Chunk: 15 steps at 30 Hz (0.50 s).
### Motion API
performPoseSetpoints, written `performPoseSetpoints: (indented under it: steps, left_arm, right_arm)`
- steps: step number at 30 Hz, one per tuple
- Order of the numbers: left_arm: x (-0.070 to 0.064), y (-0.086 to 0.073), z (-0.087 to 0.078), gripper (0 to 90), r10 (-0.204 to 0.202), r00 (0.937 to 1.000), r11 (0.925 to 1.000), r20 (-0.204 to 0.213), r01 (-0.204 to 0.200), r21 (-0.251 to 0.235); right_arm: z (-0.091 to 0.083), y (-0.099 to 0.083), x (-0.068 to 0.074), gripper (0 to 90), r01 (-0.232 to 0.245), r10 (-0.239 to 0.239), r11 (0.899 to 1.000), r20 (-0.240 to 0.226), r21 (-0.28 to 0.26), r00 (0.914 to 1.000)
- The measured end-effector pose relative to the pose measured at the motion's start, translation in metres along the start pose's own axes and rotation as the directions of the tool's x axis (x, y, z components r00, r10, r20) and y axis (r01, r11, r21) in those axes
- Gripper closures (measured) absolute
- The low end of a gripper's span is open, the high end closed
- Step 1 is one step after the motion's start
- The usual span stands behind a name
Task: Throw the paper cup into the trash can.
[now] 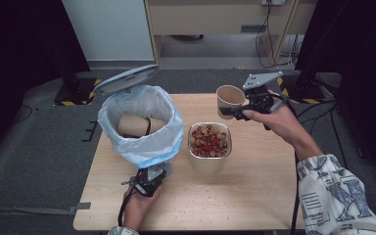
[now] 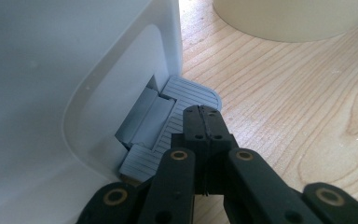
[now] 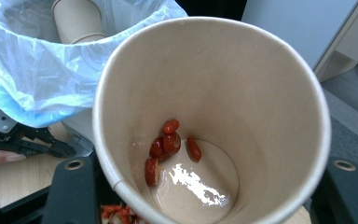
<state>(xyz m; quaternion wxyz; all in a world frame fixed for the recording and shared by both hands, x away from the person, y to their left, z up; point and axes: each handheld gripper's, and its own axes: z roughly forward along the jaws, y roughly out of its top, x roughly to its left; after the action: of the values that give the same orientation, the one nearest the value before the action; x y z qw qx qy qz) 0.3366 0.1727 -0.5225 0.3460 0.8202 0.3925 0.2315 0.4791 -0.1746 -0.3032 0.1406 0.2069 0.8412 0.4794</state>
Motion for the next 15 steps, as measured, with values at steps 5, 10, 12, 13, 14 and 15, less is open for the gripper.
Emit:
performPoseSetpoints:
  steps: [5, 10, 12, 13, 14, 15]
  left_arm:
    - [0.000, 0.000, 0.000, 90.0, -0.002, 1.0000, 1.0000, -0.006, 0.002, 0.000]
    - [0.001, 0.000, 0.000, 90.0, 0.012, 0.9999, 0.9999, 0.001, -0.012, 0.001]
    - [0.001, 0.000, 0.000, 90.0, 0.009, 1.0000, 1.0000, -0.001, -0.009, 0.001]
    - [0.001, 0.000, 0.000, 90.0, 0.010, 0.9999, 0.9999, -0.001, -0.010, 0.001]
    - [0.001, 0.000, 0.000, 90.0, 0.011, 0.9999, 0.9999, 0.000, -0.011, 0.001]
    - [0.001, 0.000, 0.000, 90.0, 0.011, 0.9999, 0.9999, 0.000, -0.011, 0.001]
  right_arm:
    - [0.005, 0.013, 0.008, 35.3, 0.016, -0.016, 1.000, 0.005, 0.010, 0.9999]
    - [0.011, 0.029, 0.017, 35.3, 0.030, -0.030, 0.999, 0.008, 0.014, 0.9995]
    - [0.013, 0.035, 0.020, 35.3, 0.038, -0.038, 0.999, 0.012, 0.022, 0.9992]
    - [0.014, 0.038, 0.022, 35.3, 0.039, -0.039, 0.999, 0.010, 0.022, 0.9992]
    - [0.015, 0.040, 0.023, 35.3, 0.038, -0.038, 0.999, 0.006, 0.020, 0.9992]
    - [0.015, 0.040, 0.023, 35.3, 0.038, -0.038, 0.999, 0.006, 0.020, 0.9992]
